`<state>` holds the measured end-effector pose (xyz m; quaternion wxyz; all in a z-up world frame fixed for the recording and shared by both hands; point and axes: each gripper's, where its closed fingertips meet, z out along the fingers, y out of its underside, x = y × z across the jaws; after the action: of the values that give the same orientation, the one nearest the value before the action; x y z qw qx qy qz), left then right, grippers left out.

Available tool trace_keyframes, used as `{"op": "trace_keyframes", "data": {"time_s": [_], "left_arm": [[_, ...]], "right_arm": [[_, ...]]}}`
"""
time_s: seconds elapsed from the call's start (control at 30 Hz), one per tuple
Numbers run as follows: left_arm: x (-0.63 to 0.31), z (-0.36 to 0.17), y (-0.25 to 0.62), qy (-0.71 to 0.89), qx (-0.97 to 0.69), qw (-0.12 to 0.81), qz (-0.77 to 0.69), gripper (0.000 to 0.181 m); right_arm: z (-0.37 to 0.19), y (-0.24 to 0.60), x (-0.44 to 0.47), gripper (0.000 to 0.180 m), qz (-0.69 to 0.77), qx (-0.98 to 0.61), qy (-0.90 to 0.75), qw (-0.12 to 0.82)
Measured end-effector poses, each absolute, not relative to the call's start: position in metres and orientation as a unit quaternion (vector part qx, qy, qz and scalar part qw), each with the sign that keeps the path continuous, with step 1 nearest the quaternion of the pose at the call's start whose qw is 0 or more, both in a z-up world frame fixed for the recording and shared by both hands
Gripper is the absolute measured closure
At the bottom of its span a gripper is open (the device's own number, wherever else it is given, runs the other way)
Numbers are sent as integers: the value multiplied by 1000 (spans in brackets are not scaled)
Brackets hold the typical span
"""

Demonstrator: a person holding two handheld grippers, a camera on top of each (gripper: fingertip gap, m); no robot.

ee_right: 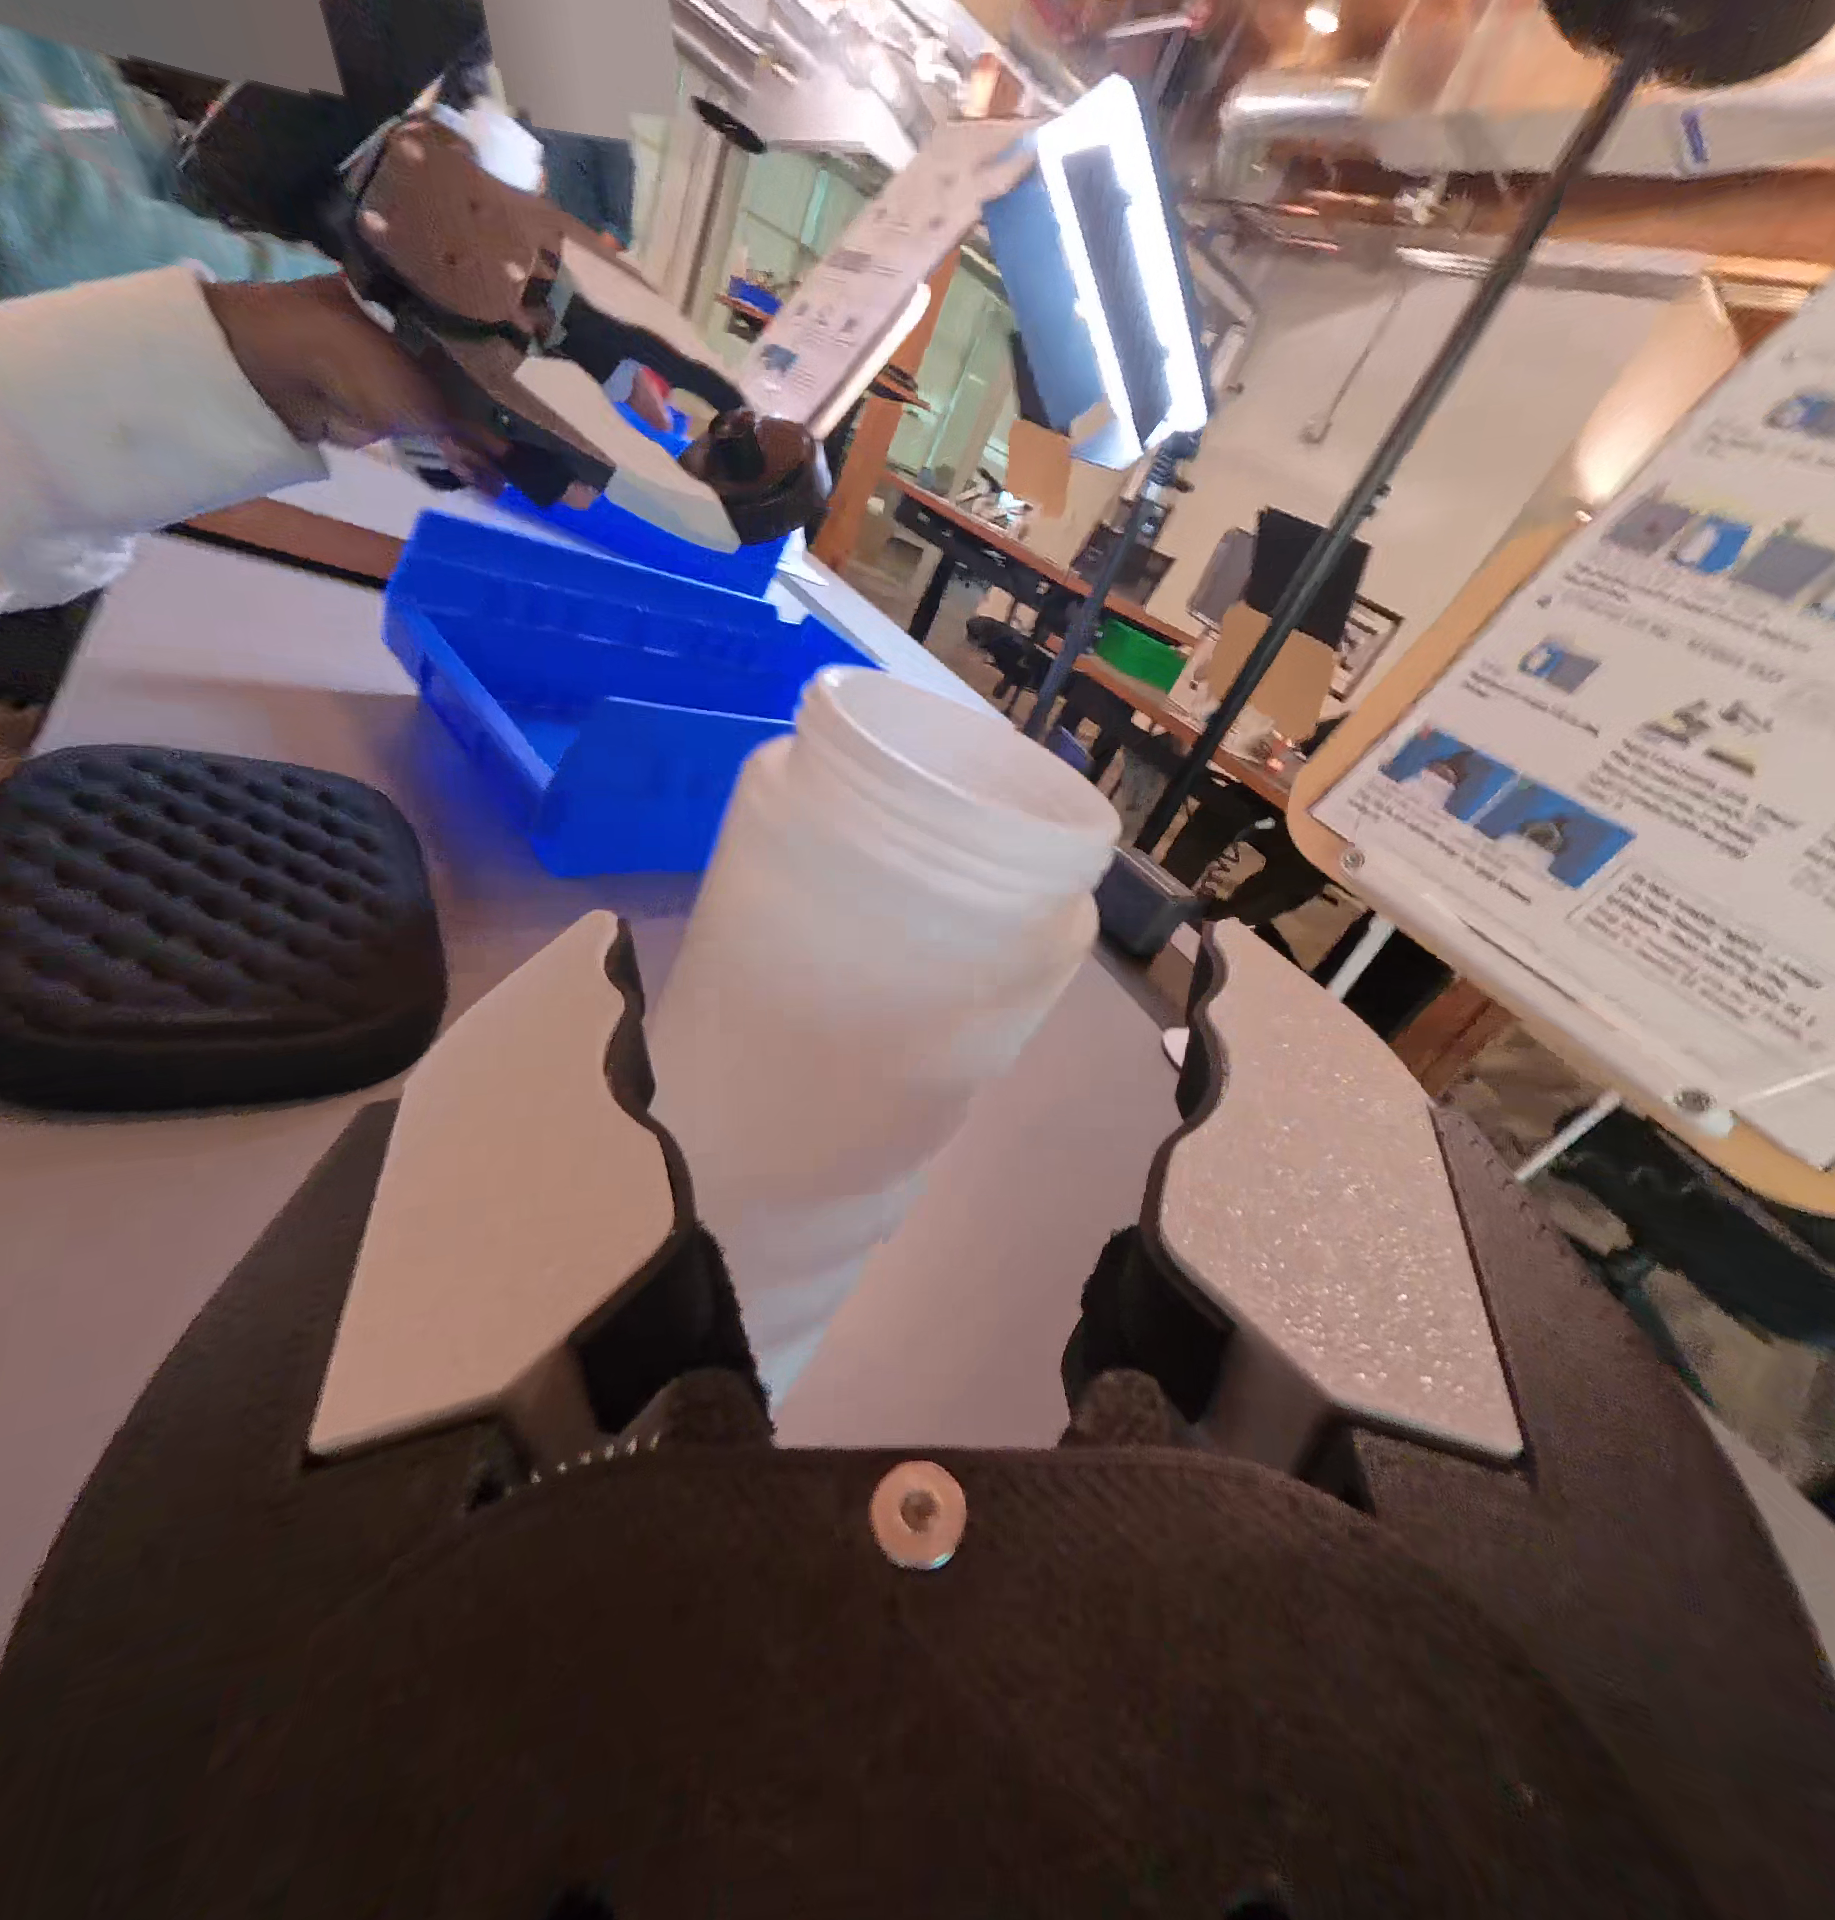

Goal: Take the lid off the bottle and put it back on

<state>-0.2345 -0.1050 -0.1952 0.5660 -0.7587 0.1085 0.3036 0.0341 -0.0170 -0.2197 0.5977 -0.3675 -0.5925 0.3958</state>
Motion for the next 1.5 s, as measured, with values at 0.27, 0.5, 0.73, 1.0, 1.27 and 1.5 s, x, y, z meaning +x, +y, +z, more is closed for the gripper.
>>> {"op": "trace_keyframes", "data": {"time_s": [0.27, 0.5, 0.73, 1.0, 1.27, 1.5], "left_arm": [[-121, -175, -120, 224, -694, 596, 337, 112], [-53, -188, -112, 319, -659, 564, 382, 112], [-27, -193, -112, 367, -648, 561, 361, 112], [-6, -173, -110, 277, -651, 702, 80, 75], [-14, -201, -51, 168, -697, 660, -225, 36], [24, -229, -4, 239, -712, 627, -207, 36]], "right_arm": [[-154, -83, 54, 140, 363, -259, -641, 625], [-163, -143, -10, 139, 285, -215, -708, 609], [-180, -135, -27, 157, 213, -199, -732, 615], [-152, -114, 1, 158, 270, -236, -693, 626], [-101, -58, 44, 158, 349, -330, -662, 575], [-103, -8, 38, 157, 320, -440, -713, 442]]}}
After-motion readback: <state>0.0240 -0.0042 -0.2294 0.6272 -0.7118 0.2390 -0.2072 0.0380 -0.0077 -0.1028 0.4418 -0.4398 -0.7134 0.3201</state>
